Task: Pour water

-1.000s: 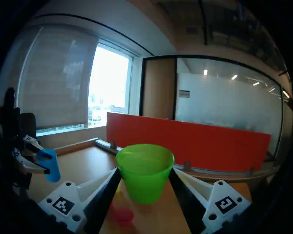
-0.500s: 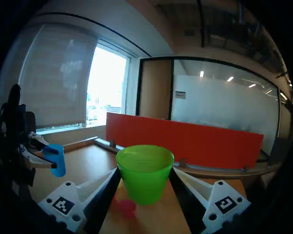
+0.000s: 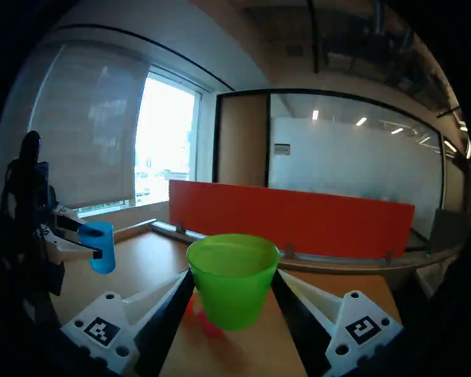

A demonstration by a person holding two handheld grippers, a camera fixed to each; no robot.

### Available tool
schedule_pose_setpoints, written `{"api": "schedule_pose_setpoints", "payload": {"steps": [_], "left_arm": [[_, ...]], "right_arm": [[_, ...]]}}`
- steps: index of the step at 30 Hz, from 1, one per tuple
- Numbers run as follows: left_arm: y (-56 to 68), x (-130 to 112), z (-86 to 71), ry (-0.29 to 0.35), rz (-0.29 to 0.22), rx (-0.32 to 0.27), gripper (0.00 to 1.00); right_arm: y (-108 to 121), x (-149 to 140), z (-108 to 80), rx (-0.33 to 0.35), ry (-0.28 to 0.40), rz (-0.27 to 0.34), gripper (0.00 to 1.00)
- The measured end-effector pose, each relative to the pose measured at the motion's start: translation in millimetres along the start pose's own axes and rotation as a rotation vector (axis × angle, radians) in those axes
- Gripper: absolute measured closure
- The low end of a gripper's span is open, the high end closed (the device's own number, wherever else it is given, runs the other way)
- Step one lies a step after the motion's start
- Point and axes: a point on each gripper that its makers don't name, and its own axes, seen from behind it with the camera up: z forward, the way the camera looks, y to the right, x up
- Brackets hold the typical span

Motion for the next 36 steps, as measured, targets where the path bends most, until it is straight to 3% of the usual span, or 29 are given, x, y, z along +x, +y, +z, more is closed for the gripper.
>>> {"api": "schedule_pose_setpoints", "payload": {"steps": [14,36], "left_arm": [[13.3,11,-1.6,0.001,0.028,-0.042,0.17],[28.2,44,17.3,0.006,0.185,-0.104,0.17]], "right_arm": [[-12,-19,-22.5,0.007,-0.031,0.014,0.11],[-26,-37,-22.2,0.058,-0.060,0.018,0.12]]}}
